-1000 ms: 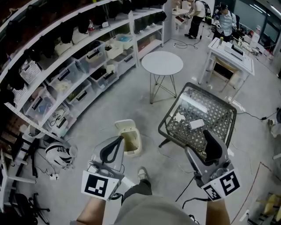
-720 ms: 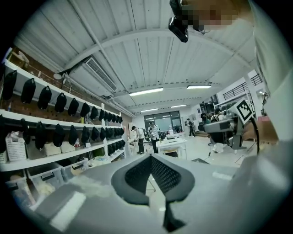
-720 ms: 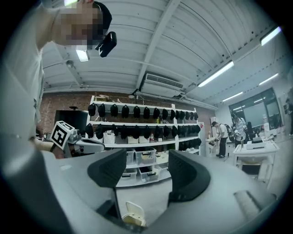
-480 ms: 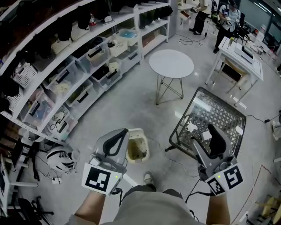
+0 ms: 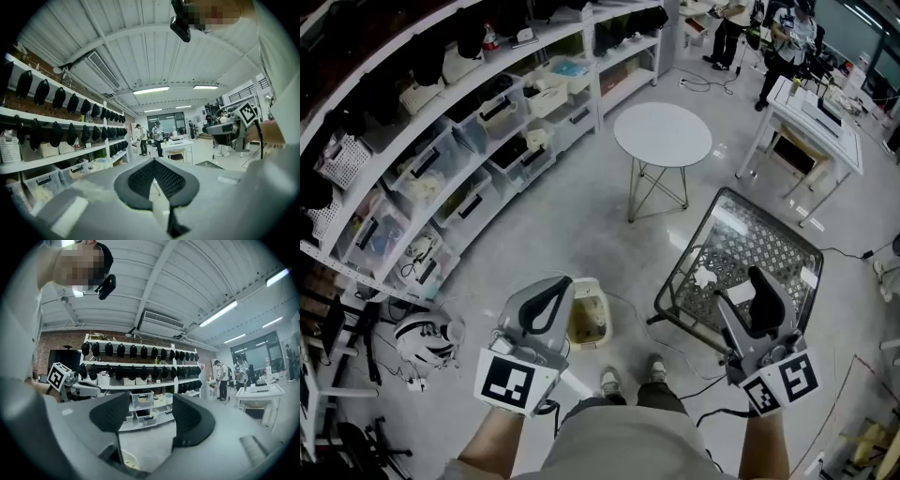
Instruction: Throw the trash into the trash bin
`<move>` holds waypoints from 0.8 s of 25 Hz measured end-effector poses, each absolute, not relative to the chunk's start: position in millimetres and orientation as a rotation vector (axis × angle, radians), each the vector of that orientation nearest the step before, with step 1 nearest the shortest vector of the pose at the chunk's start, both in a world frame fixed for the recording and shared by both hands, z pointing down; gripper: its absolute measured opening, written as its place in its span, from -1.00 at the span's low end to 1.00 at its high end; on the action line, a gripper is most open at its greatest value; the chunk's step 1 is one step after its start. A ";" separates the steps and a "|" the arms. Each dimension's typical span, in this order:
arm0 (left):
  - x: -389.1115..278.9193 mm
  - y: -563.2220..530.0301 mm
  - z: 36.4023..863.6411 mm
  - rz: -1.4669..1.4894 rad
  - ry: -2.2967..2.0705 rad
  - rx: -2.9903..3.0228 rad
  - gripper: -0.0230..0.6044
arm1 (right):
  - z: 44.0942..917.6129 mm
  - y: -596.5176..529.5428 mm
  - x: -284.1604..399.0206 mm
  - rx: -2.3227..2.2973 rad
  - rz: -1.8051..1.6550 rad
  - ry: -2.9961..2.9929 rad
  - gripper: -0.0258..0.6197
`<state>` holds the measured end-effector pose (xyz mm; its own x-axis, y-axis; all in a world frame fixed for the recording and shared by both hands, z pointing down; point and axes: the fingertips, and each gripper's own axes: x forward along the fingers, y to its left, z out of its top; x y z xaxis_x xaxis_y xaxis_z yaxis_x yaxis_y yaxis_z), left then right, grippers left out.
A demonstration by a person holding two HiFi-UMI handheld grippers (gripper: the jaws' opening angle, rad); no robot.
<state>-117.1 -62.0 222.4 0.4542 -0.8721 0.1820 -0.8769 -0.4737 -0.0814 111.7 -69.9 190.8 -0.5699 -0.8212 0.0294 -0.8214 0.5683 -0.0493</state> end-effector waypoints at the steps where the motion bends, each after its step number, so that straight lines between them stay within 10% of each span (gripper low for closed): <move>1: -112.5 -65.7 222.7 0.320 -1.604 2.653 -0.92 | 192.1 -73.5 117.5 1.453 0.092 -2.778 -0.02; 20: 2.9 -173.1 294.6 0.479 -1.462 2.656 -0.92 | 346.1 -198.3 211.6 1.433 0.319 -2.573 -0.02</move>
